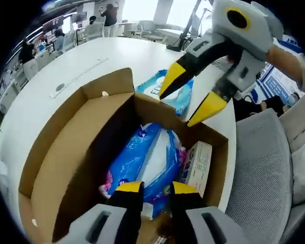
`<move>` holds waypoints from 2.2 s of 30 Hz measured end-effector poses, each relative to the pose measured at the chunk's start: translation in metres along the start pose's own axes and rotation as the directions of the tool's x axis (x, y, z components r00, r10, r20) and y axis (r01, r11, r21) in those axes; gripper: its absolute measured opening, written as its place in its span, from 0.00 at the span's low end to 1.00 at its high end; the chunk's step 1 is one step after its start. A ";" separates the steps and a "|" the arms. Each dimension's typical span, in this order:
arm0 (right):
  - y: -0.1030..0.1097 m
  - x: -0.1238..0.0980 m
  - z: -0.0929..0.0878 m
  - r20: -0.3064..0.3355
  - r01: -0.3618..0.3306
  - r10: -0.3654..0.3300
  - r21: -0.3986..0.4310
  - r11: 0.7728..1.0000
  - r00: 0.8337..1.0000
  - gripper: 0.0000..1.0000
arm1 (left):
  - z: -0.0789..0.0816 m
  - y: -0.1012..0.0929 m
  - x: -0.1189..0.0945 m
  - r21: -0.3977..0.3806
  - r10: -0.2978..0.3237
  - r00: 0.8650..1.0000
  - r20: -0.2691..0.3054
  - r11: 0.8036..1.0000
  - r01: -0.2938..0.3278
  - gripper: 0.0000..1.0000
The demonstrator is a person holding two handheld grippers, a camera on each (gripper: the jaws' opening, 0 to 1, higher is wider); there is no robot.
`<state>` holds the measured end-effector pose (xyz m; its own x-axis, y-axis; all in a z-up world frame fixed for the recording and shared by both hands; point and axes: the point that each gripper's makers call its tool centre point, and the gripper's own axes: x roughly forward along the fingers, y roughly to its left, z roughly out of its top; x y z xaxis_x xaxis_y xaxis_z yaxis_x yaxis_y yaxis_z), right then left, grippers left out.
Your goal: Operate the shoe box by opening the lid, removing the specified soft item, and placing it in the target area until the item is outside and the box remains undamaged.
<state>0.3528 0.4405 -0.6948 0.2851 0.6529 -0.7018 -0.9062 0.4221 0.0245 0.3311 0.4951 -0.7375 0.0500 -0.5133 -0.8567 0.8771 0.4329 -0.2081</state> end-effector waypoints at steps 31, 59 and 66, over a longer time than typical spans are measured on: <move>0.007 0.056 -0.009 -0.172 -0.023 -0.006 -0.169 0.985 0.985 0.00 | -0.017 0.008 -0.009 0.051 -0.012 0.999 -0.037 0.999 0.014 0.00; 0.013 0.017 0.032 -0.052 0.001 -0.010 -0.157 0.988 0.999 0.00 | 0.005 0.004 -0.060 0.019 0.097 0.995 0.035 0.995 -0.098 0.00; 0.014 -0.002 0.046 -0.021 0.007 -0.011 -0.189 0.982 1.000 0.00 | 0.020 -0.004 -0.081 0.037 0.121 0.991 0.062 0.992 -0.124 0.00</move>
<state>0.3541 0.4734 -0.6601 0.2888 0.6350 -0.7165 -0.9468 0.3005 -0.1153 0.3328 0.5197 -0.6577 0.1854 -0.5018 -0.8449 0.8814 0.4650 -0.0828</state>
